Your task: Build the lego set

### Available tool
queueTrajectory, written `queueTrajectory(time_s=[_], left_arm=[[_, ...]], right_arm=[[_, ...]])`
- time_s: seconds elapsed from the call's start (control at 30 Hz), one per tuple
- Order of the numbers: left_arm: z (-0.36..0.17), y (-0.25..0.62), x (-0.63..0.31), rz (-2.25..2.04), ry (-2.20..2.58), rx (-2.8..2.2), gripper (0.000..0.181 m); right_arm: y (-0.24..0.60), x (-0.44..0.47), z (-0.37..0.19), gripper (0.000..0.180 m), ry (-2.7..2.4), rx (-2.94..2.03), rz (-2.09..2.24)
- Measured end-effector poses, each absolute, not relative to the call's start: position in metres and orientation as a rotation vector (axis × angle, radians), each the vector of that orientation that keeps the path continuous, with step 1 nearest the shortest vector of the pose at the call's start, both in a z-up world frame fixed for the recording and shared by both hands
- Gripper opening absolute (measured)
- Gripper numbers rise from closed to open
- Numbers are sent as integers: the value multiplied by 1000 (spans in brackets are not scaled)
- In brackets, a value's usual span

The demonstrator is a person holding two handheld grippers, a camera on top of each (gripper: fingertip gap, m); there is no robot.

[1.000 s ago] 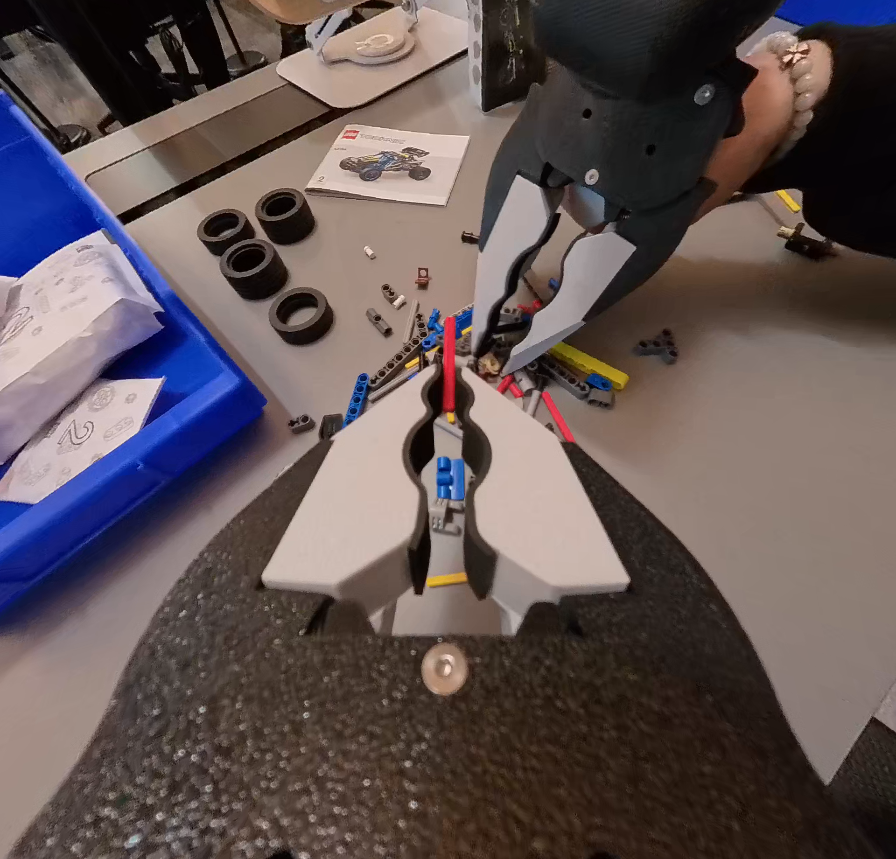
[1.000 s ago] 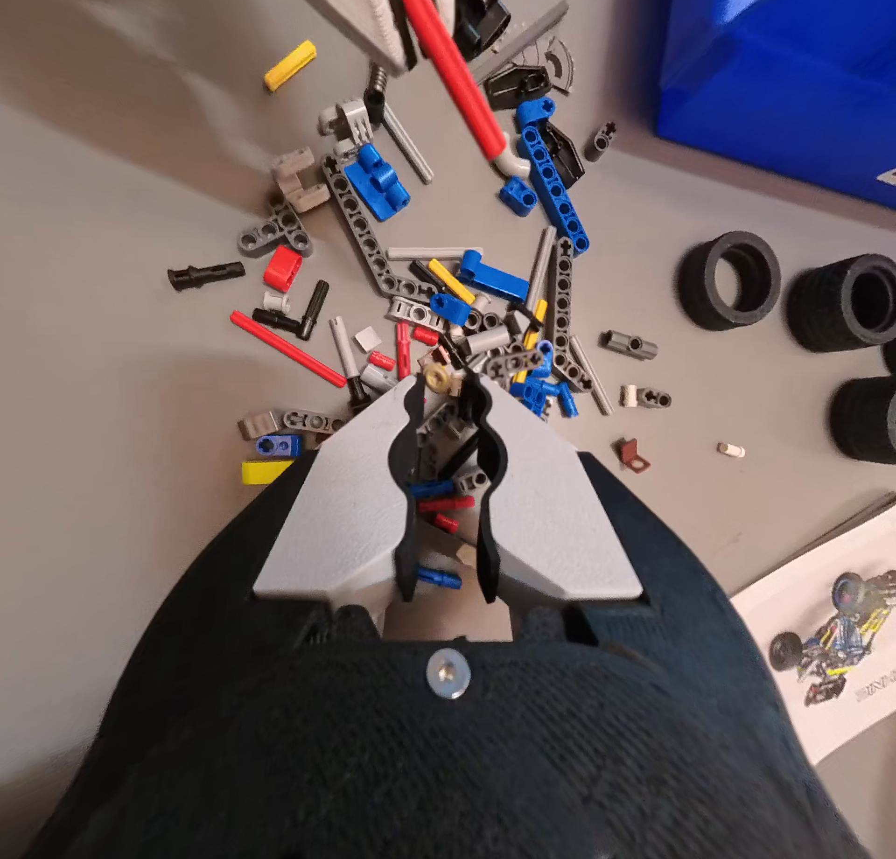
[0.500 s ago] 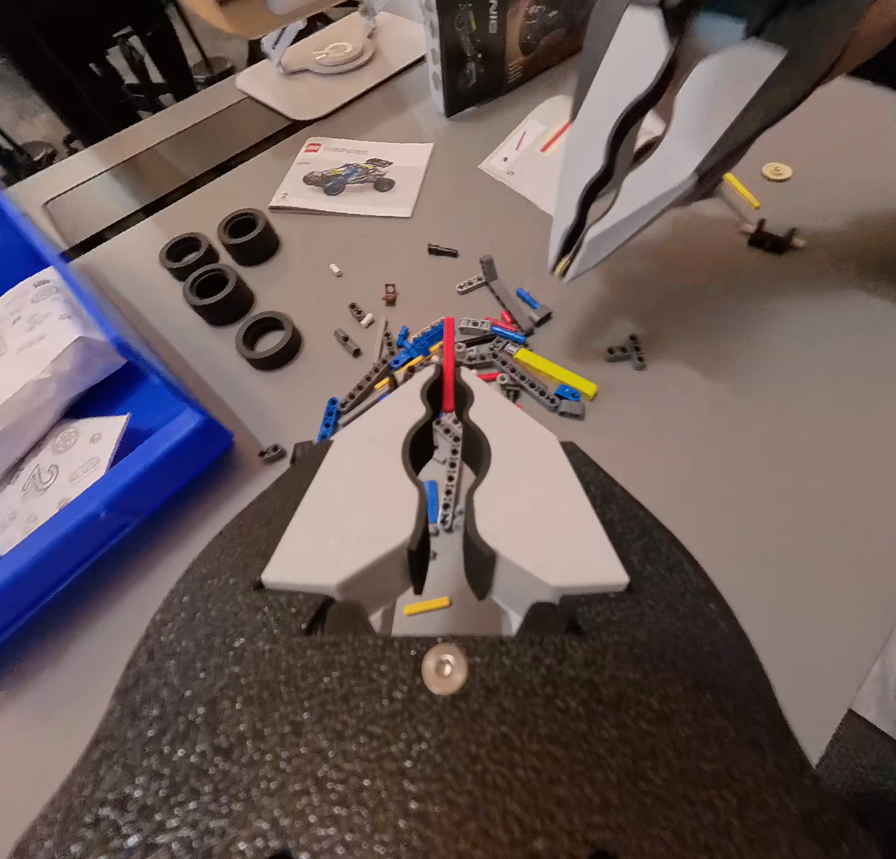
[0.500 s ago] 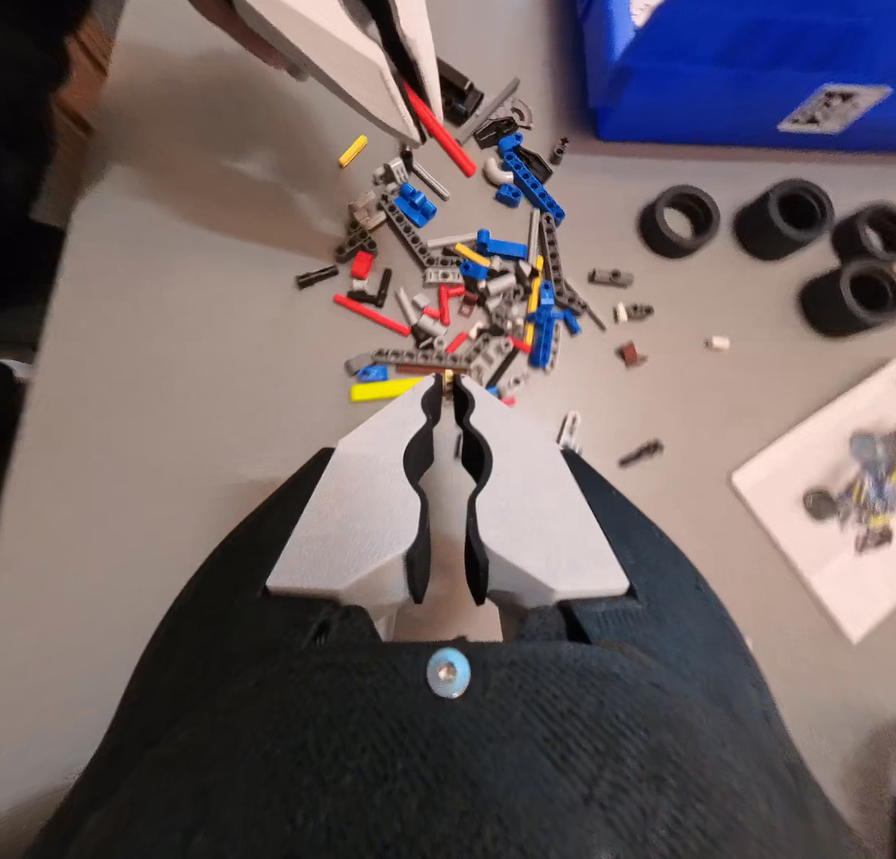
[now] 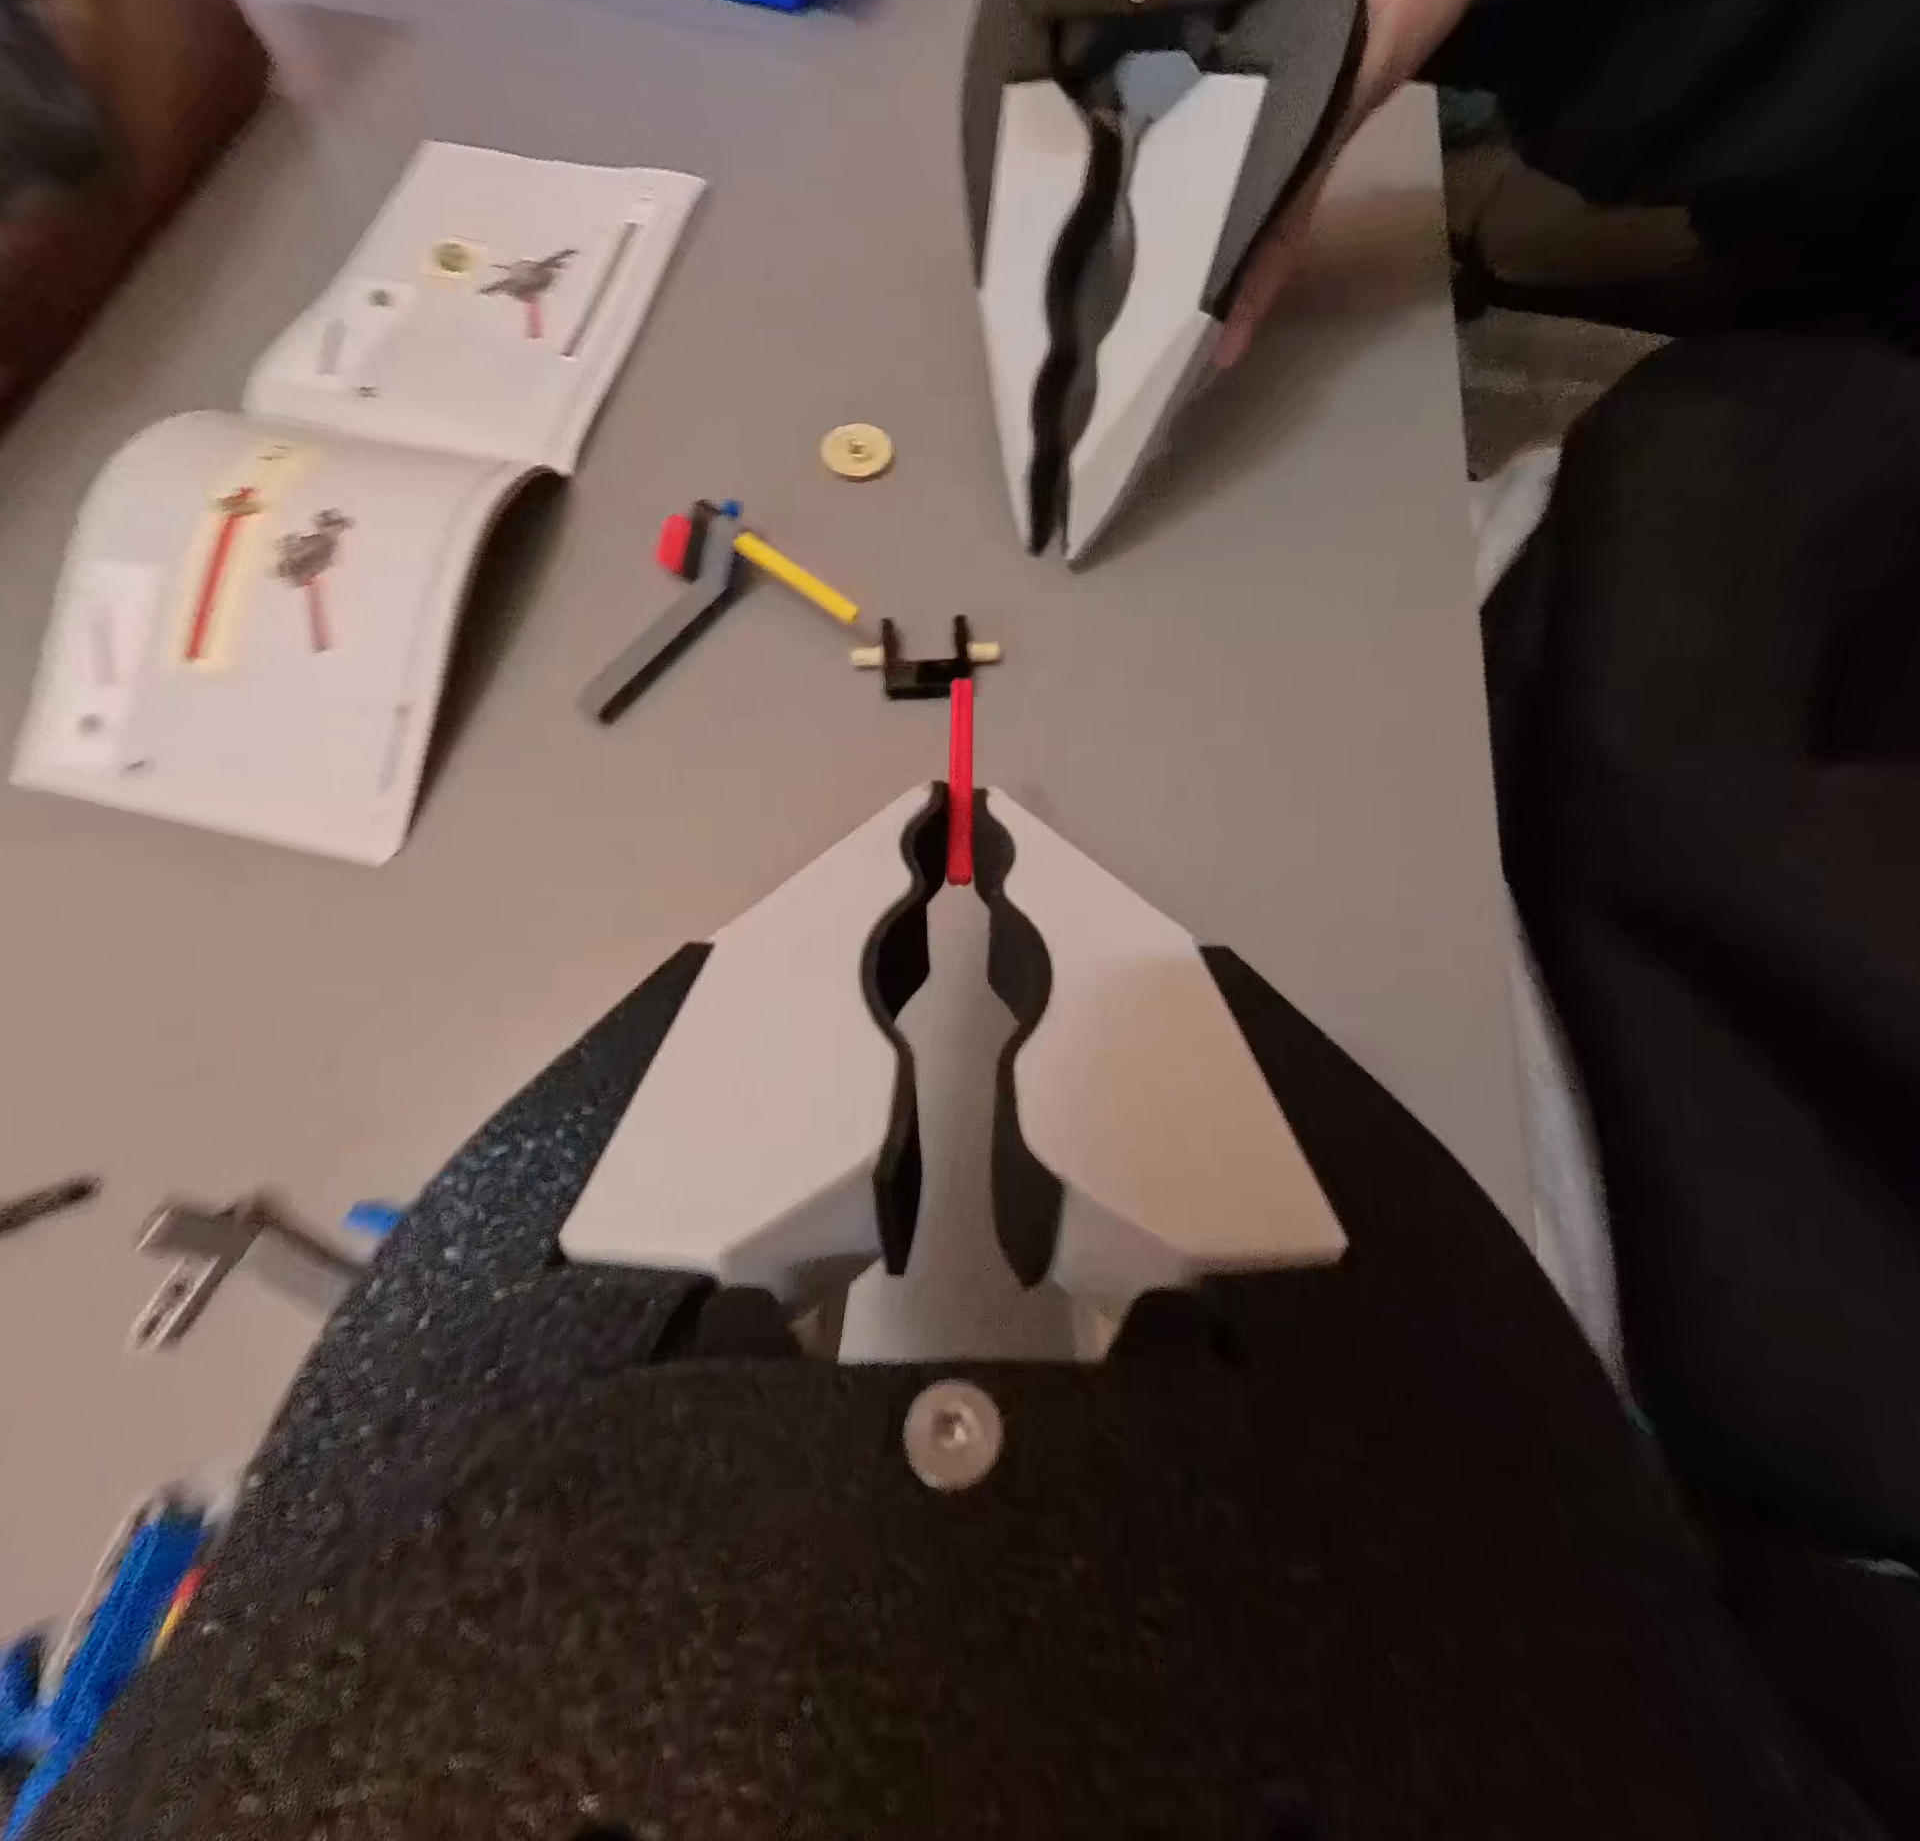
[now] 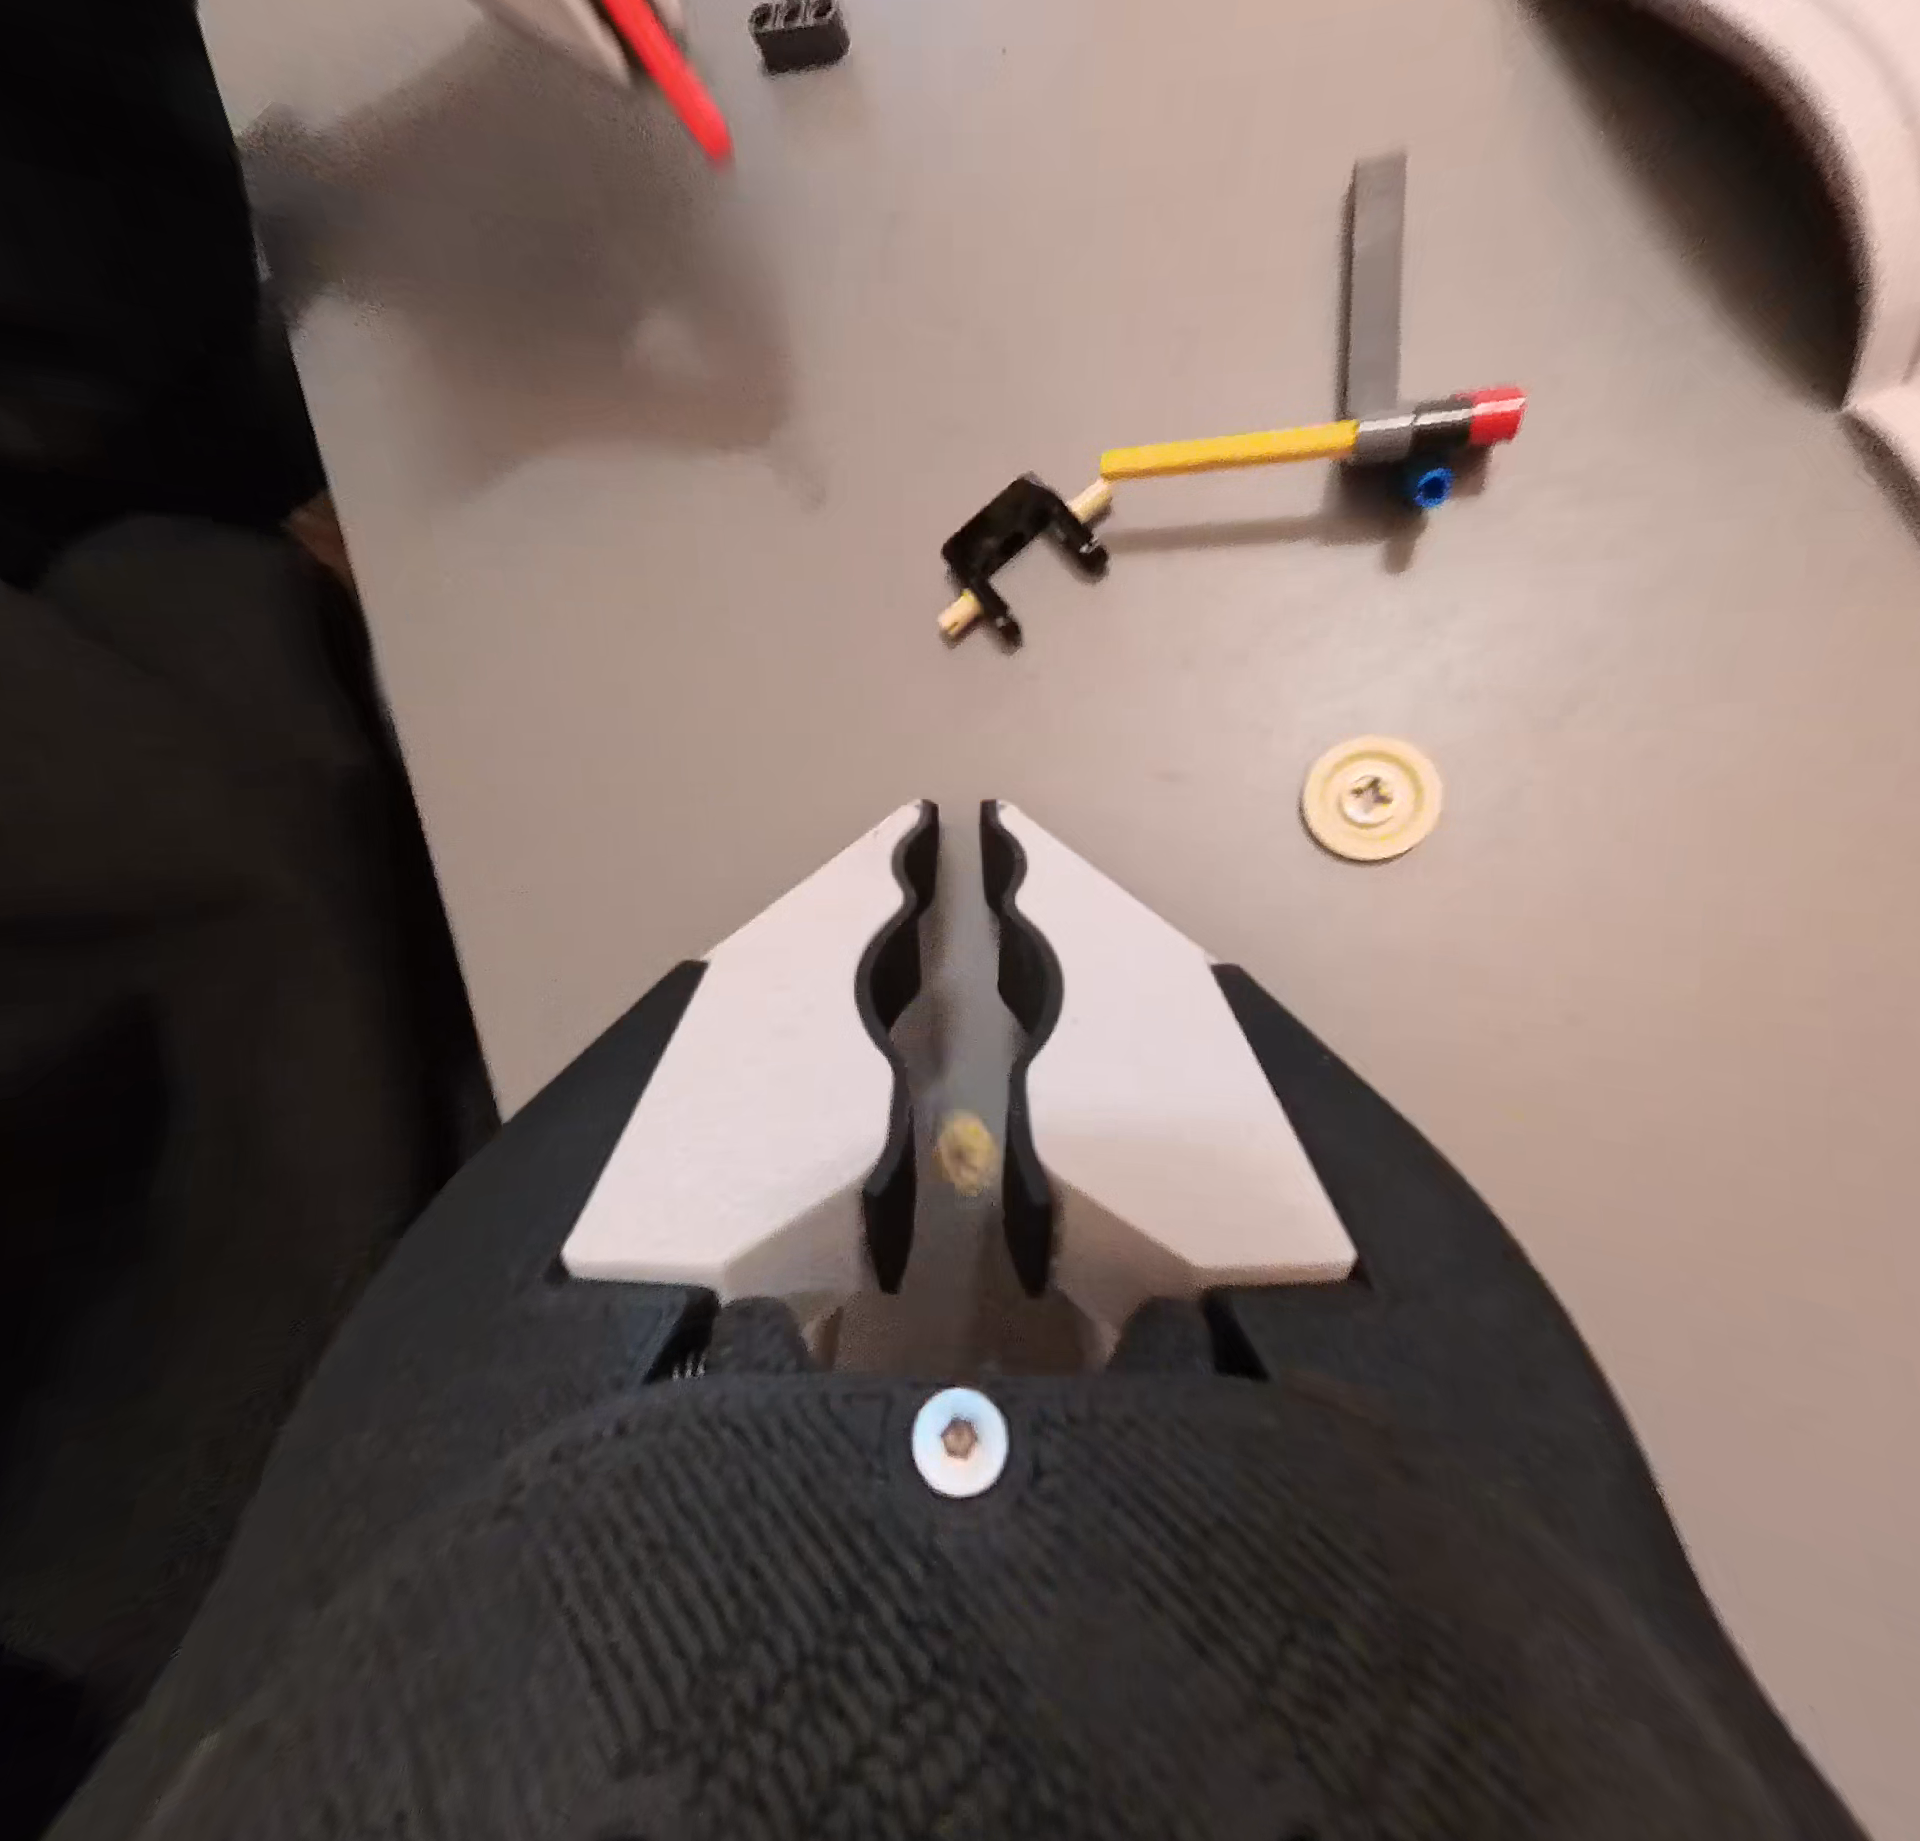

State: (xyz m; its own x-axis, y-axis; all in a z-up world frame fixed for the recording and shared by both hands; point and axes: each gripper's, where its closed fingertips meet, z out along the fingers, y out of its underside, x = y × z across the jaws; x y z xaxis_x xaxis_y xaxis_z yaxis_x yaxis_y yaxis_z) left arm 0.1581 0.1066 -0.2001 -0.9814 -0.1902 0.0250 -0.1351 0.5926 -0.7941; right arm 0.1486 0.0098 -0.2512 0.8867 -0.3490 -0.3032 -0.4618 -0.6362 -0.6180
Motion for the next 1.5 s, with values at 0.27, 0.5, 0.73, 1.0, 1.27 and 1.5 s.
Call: queueTrajectory(time_s=[0.27, 0.5, 0.73, 1.0, 1.27, 1.5], left_arm=[[-231, 66, 145, -1166, 2856, -165, 1], [-239, 48, 137, -1122, 2876, -120, 1], [-241, 30, 130, -1119, 2902, -84, 1], [-244, 31, 123, -1113, 2913, -90, 1], [-256, 51, 127, -1030, 2961, -181, 3], [-252, 62, 145, -1046, 2821, -156, 25]], right_arm=[[-46, 161, -229, 37, 398, -2230, -79], [-134, 131, -227, 33, 292, -2293, -264], [-133, 121, -240, 25, 214, -2276, -233], [-118, 121, -252, 10, 171, -2321, -186], [-43, 138, -231, 7, 364, -2145, -13], [-13, 162, -223, 7, 576, -1981, 216]])
